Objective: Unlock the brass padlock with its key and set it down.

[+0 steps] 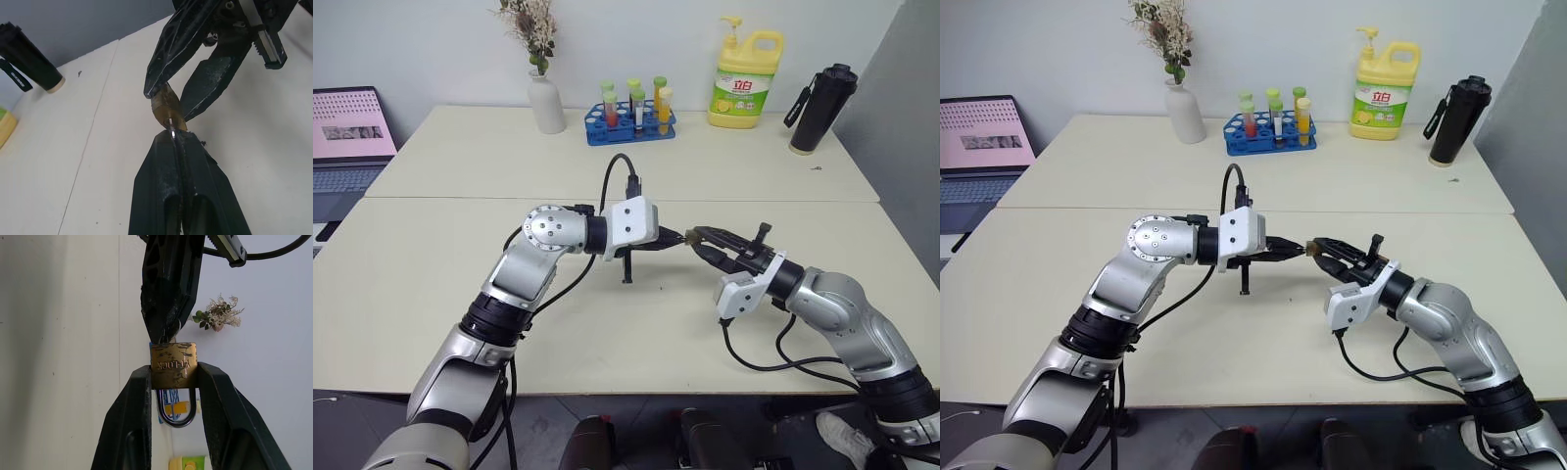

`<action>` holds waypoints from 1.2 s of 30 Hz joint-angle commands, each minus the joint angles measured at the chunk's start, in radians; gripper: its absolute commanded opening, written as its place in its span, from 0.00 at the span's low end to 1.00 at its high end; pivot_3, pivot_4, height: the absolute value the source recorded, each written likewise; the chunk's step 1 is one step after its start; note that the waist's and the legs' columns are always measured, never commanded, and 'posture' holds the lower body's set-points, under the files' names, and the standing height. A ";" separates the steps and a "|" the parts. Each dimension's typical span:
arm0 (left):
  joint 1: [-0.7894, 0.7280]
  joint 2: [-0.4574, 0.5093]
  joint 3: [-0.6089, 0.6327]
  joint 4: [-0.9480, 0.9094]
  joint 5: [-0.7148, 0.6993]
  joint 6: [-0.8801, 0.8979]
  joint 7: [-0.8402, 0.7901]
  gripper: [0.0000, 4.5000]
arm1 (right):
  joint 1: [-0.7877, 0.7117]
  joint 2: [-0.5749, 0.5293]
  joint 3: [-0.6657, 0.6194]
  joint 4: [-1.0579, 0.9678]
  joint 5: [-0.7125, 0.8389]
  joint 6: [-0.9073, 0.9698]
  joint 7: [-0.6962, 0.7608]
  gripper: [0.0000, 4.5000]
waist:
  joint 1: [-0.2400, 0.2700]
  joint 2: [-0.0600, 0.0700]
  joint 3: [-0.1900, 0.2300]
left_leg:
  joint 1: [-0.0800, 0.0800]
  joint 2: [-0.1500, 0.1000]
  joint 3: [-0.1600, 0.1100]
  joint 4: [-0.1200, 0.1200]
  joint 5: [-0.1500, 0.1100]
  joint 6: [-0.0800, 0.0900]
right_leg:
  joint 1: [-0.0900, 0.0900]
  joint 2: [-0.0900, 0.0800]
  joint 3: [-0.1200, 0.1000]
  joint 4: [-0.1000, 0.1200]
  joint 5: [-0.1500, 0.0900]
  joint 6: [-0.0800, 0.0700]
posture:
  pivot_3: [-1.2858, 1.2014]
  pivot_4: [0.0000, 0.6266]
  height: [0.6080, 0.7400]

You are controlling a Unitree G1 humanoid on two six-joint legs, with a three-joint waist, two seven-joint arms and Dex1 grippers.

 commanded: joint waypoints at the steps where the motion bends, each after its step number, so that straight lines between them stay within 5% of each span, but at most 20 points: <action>1: -0.006 -0.019 0.007 -0.011 0.000 -0.055 0.001 0.00 | -0.002 -0.002 -0.011 -0.033 0.015 -0.006 0.000 0.21 | 0.000 0.000 0.000 | 0.000 0.000 0.000 0.000 0.000 0.000 | 0.000 0.000 0.000 0.000 0.000 0.000 | 0.52 0.24 1.00; 9: -0.010 -0.029 0.018 0.011 -0.014 -0.079 -0.020 0.00 | -0.002 0.002 -0.011 -0.031 0.018 -0.005 -0.003 0.21 | 0.000 0.000 0.000 | 0.000 0.000 0.000 0.000 0.000 0.000 | 0.000 0.000 0.000 0.000 0.000 0.000 | 0.52 0.24 1.00; 13: -0.005 -0.049 0.056 -0.025 -0.120 0.136 -0.028 0.00 | -0.002 0.000 -0.011 -0.031 0.018 -0.007 -0.002 0.21 | -0.001 0.000 0.000 | -0.001 0.000 -0.001 0.001 0.000 0.000 | 0.000 0.000 -0.001 0.000 0.000 0.000 | 0.52 0.24 1.00; 17: -0.015 -0.045 0.068 -0.033 -0.140 0.263 -0.011 0.20 | -0.003 -0.002 -0.013 -0.028 0.019 -0.007 -0.003 0.21 | -0.001 0.000 0.000 | -0.001 0.000 -0.001 0.002 0.000 0.000 | 0.000 0.001 -0.001 0.000 0.000 0.001 | 0.52 0.24 1.00; 26: -0.041 -0.068 0.142 -0.149 -0.326 0.675 0.051 0.84 | -0.012 -0.008 -0.009 -0.014 0.028 -0.020 0.006 0.21 | -0.001 0.000 0.000 | -0.003 0.001 -0.003 0.007 0.000 0.000 | 0.000 0.002 -0.002 0.002 0.000 0.001 | 0.52 0.24 1.00; 36: -0.064 -0.090 0.148 -0.162 -0.381 0.822 0.125 0.85 | -0.020 -0.008 -0.013 -0.021 0.040 -0.032 0.011 0.21 | -0.001 0.000 0.000 | -0.003 0.001 -0.003 0.009 0.000 0.000 | 0.001 0.001 -0.001 0.002 0.000 0.001 | 0.52 0.24 1.00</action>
